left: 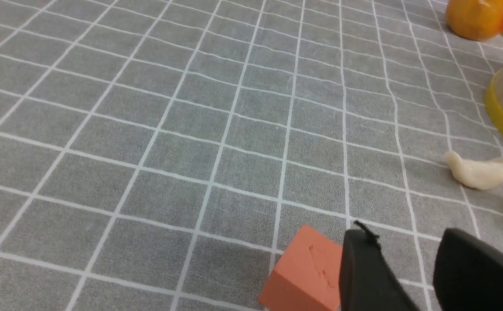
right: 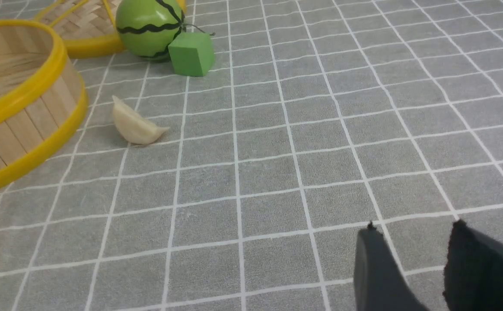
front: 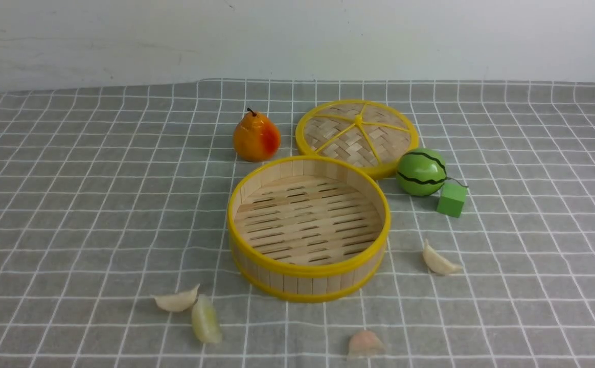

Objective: Put the dumplings into the steamer on the table with the grey tablecloth.
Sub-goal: 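Reach for and grasp a dumpling on the table with the left gripper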

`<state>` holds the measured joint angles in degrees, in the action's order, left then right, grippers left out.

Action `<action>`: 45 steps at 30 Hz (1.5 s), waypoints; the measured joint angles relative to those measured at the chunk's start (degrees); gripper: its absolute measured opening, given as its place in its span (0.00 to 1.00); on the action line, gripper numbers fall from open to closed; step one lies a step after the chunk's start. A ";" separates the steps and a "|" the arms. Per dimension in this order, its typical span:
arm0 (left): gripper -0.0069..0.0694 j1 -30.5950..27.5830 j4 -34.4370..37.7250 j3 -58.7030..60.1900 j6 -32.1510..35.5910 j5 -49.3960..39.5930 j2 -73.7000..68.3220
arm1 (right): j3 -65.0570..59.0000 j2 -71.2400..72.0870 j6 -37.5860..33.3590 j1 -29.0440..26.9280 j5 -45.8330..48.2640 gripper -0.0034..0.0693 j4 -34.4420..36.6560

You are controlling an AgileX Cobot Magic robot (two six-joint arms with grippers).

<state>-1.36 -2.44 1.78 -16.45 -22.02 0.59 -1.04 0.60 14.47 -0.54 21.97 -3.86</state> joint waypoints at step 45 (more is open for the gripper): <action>0.40 0.00 32.82 0.00 -26.31 4.19 0.00 | 0.00 0.00 6.53 0.00 0.00 0.38 16.73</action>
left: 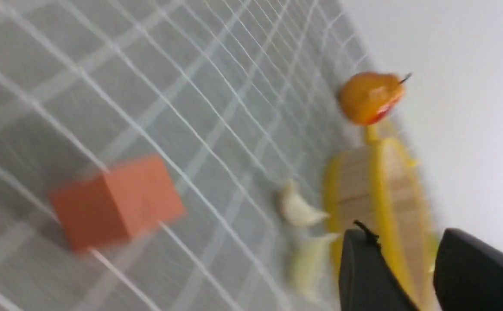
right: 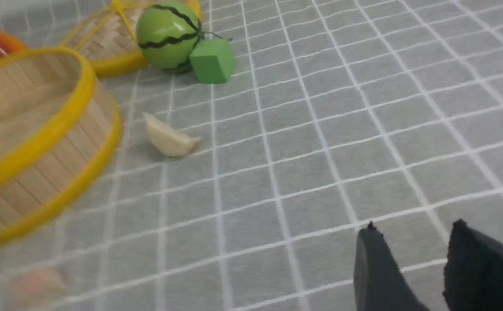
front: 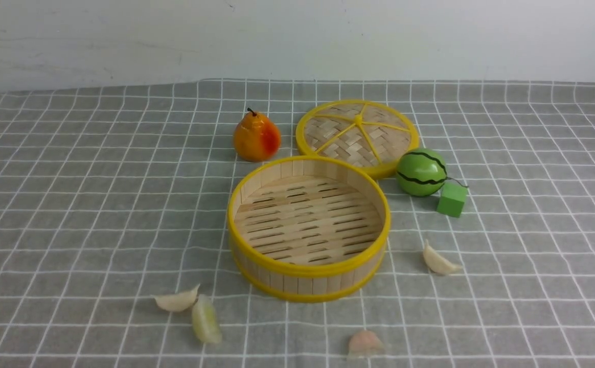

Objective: Put the dumplings into the steamer on the table with the grey tablecloth.
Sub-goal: 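Reach for and grasp a dumpling on the table with the left gripper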

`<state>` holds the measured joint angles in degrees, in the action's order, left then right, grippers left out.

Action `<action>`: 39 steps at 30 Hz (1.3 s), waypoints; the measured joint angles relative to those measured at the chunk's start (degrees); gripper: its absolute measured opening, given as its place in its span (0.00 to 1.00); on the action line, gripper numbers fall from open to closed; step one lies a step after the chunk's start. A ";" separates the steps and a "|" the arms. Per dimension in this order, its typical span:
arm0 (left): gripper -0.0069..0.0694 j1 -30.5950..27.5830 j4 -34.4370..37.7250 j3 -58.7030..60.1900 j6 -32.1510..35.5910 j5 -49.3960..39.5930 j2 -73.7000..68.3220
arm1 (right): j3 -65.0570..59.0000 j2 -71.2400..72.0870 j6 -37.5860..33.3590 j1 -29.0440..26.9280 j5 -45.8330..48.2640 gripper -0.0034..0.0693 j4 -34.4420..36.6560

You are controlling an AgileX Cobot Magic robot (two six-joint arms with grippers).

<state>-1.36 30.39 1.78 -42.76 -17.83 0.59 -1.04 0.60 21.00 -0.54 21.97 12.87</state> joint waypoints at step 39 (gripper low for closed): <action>0.07 9.78 -7.86 -55.96 52.37 -45.78 -63.42 | 42.53 -53.75 -53.98 10.52 31.10 0.02 20.92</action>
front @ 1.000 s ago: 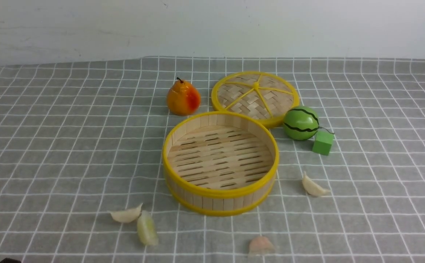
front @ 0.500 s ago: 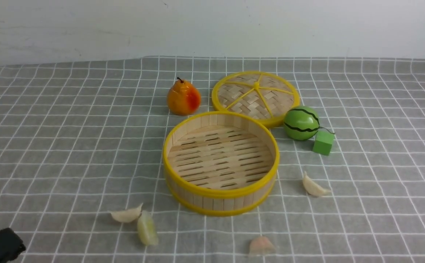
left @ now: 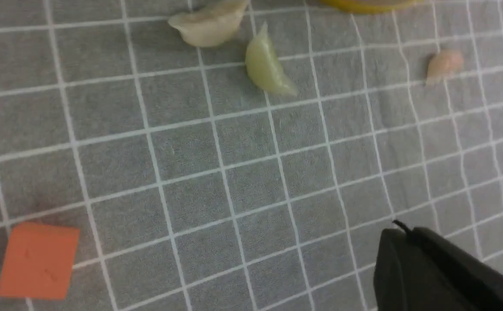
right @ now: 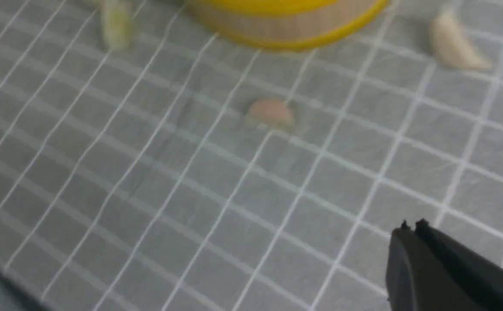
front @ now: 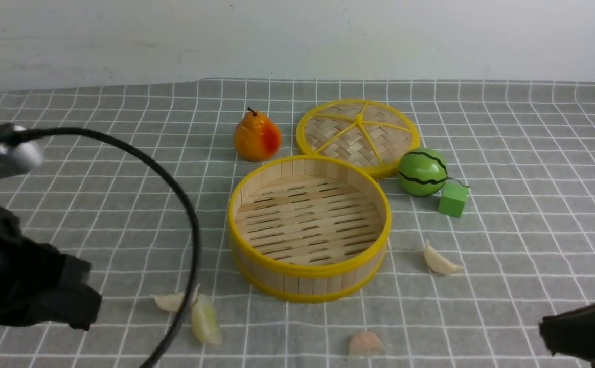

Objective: Put the dumplings into the steamer on the table with the grey tablecloth.
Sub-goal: 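Reach for and grasp a dumpling on the table with the left gripper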

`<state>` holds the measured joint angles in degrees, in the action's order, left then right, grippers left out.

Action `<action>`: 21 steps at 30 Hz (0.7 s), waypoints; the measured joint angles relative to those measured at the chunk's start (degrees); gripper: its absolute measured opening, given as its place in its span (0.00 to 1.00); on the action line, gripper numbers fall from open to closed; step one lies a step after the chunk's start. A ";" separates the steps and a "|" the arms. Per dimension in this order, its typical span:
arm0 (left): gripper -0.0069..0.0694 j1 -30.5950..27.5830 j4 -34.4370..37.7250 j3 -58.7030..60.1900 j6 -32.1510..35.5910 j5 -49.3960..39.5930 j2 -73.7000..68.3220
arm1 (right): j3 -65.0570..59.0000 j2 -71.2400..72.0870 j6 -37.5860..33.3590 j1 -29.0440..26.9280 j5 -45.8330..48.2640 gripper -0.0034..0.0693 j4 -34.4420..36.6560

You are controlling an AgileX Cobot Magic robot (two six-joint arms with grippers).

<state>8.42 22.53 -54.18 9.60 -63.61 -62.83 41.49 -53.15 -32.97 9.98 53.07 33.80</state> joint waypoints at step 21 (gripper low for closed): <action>0.92 11.33 -21.32 -8.20 8.68 23.23 -30.82 | 3.17 -9.32 -9.00 13.53 -0.91 0.04 -1.03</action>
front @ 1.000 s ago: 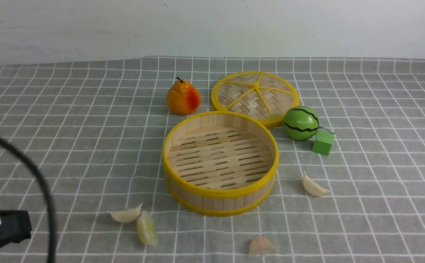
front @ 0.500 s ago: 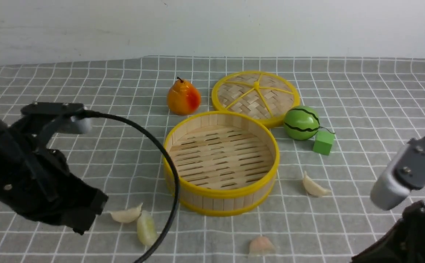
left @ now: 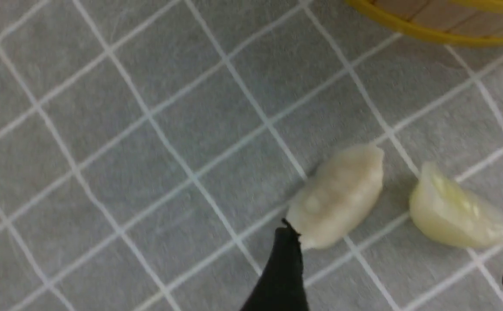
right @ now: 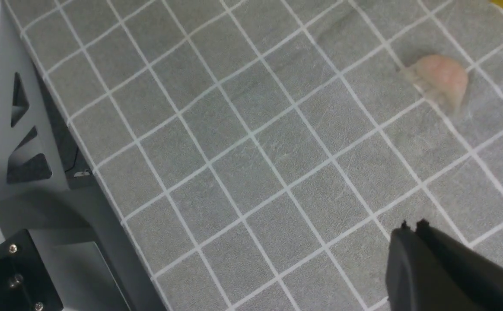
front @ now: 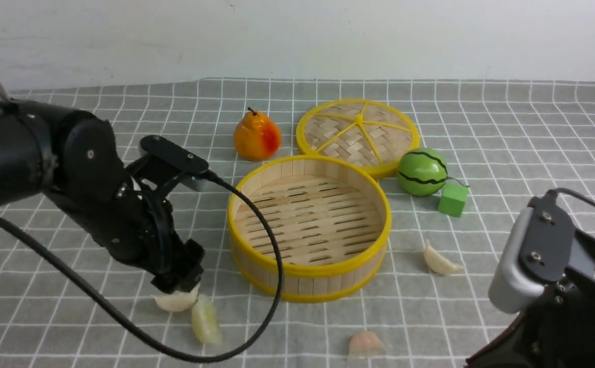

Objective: Put the dumplings into the steamer on the table with the grey tablecloth.
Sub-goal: 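Reach for and grasp a dumpling on the table with the left gripper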

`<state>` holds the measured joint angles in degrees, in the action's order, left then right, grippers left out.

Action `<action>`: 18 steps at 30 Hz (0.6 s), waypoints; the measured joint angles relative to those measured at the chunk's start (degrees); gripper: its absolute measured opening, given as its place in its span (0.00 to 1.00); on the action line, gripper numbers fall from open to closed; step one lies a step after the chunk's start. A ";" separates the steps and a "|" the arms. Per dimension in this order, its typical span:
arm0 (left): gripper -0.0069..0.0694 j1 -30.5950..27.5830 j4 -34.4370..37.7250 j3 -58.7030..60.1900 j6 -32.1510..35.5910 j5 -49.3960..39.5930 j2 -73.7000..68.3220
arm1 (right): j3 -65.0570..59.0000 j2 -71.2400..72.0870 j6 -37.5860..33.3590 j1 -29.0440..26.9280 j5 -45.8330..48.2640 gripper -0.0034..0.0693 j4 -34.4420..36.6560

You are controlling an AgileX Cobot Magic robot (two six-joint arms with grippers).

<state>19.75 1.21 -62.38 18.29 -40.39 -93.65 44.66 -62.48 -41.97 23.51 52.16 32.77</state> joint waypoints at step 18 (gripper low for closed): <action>0.60 0.00 -3.36 -0.41 6.90 5.25 -11.46 | 0.00 0.00 -0.05 0.00 0.00 0.05 0.01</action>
<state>19.75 -2.15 -62.79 25.19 -35.14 -105.10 44.66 -62.48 -42.03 23.51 52.16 32.78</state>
